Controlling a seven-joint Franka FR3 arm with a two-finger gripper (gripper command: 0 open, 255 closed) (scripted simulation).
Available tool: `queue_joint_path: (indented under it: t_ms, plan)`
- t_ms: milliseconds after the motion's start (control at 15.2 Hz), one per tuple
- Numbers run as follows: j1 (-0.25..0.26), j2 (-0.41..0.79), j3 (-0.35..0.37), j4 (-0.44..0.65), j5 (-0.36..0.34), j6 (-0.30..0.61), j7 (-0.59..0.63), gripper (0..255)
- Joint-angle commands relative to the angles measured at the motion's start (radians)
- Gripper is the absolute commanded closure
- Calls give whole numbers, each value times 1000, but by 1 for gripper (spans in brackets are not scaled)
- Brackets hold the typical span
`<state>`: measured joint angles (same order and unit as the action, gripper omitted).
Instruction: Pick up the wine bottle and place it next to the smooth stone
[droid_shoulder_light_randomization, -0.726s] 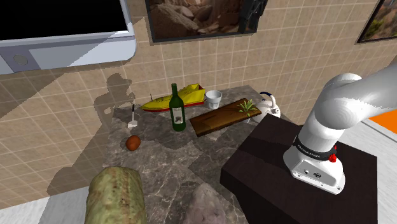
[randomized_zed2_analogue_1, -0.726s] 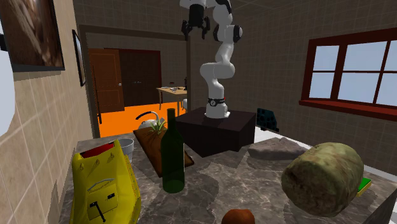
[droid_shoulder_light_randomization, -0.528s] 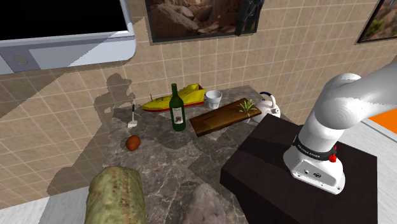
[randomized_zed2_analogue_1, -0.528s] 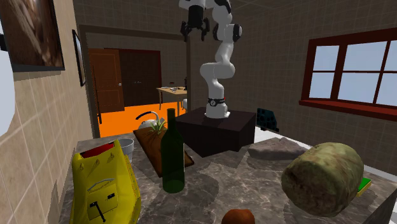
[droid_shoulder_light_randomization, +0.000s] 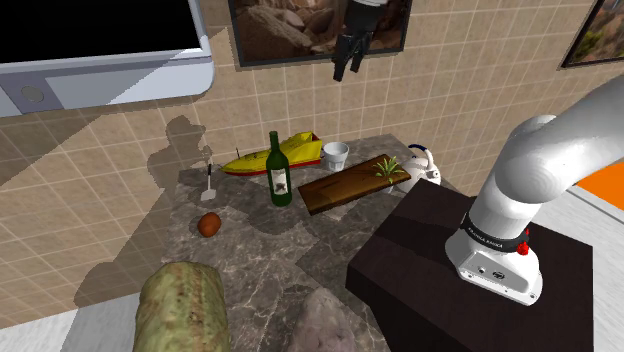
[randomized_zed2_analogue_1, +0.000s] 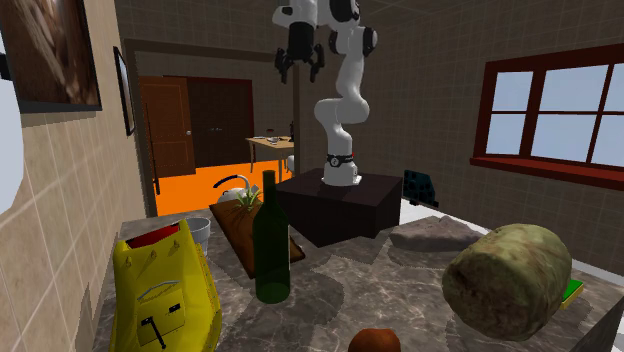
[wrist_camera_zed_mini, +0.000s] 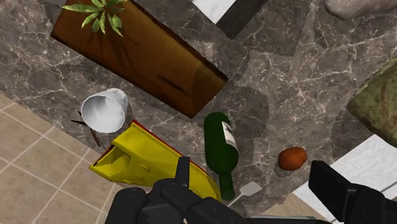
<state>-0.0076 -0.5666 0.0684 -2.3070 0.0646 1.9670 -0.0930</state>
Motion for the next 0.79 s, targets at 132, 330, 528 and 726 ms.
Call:
queue_joint_path:
  t_ms: [132,330,528,726]
  plan:
    - [2,132,24,20,-10,107,9,0]
    - [3,240,41,54,-25,174,19,0]
    - [3,351,57,100,-46,233,32,0]
    - [4,464,70,157,-73,282,50,0]
